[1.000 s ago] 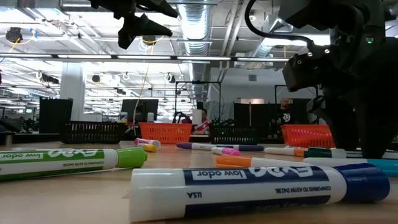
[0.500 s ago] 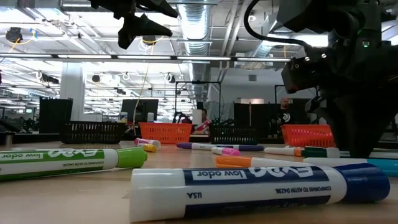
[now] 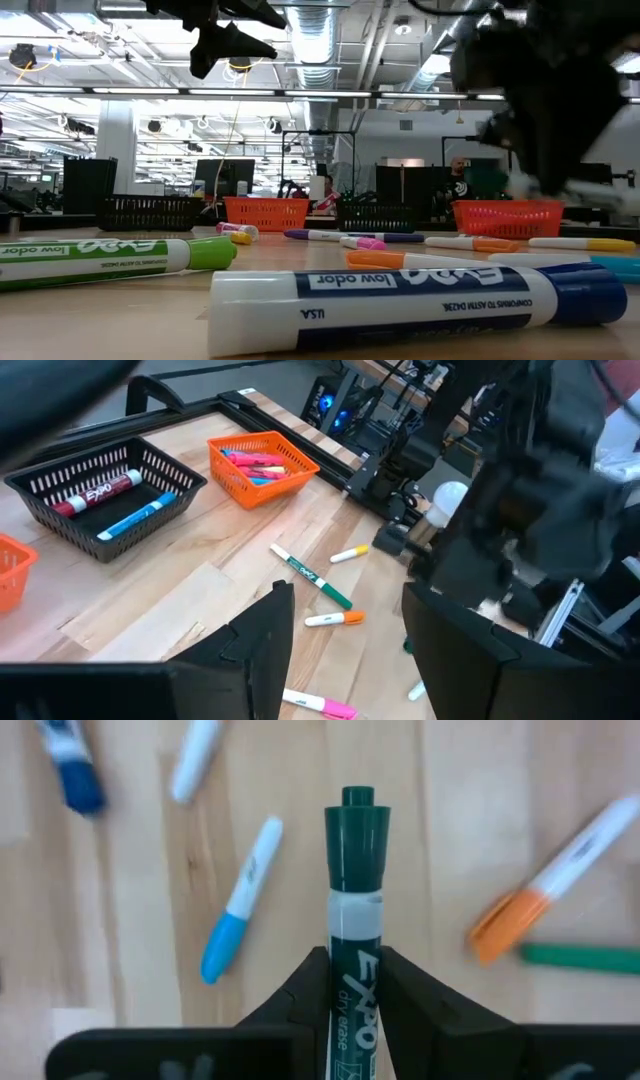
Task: Pick & Place Markers
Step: Put the bottom white dark green marker into the middle black bin
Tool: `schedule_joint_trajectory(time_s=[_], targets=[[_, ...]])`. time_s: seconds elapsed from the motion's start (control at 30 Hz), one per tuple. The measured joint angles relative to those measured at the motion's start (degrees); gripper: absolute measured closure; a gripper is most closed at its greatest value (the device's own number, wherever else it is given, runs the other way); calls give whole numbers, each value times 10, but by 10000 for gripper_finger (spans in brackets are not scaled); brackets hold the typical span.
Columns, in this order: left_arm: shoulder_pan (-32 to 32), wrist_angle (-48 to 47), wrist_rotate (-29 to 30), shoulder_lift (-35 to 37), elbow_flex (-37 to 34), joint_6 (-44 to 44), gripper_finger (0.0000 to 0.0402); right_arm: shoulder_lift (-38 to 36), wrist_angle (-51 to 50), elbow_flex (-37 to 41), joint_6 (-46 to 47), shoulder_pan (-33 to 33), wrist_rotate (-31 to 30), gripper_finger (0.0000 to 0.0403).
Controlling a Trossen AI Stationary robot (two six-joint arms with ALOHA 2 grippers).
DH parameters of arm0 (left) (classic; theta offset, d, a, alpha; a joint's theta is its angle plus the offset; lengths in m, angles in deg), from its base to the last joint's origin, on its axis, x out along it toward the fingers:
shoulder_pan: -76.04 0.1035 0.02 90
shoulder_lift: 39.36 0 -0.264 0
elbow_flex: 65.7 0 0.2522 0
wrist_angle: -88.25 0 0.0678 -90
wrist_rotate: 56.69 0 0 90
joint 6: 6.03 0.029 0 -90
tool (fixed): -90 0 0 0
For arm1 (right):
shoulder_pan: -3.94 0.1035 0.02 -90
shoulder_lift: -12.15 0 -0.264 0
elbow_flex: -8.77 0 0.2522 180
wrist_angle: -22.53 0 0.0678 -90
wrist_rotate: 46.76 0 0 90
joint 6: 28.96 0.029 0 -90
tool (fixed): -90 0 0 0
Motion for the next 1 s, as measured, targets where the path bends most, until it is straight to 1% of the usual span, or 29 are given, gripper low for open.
schedule_joint_trajectory(time_s=[0.13, 0.23, 0.3, 0.4, 0.6, 0.67, 0.7, 0.8, 0.87, 0.93, 1.0], targets=[[0, -1, 0, 0, 0, 23, 215, -48, 11, 0, -42, -35, 2, 346], [0, -3, 0, 0, 0, 24, 215, -84, 23, 0, -78, -62, 38, 346], [0, -4, 0, 0, 0, 24, 215, -107, 48, 0, -98, -80, 79, 346], [0, -4, 0, 0, 0, 22, 215, -135, 98, 0, -122, -107, 165, 346], [0, -4, 0, 0, -12, 17, 215, -166, 180, -1, -133, -160, 326, 346], [0, -3, 0, 0, -23, 5, 215, -167, 193, -1, -123, -175, 364, 346], [0, -3, 0, 0, -29, -4, 215, -167, 192, -1, -117, -180, 371, 346], [0, -4, 0, 0, -46, -28, 215, -162, 184, -1, -114, -189, 365, 346], [0, -2, 0, 0, -55, -41, 215, -160, 179, -1, -114, -195, 332, 346], [0, 1, 0, 0, -62, -43, 215, -159, 171, -2, -117, -201, 275, 346], [0, 1, 0, 0, -66, -43, 215, -158, 139, -2, -122, -212, 194, 346]])
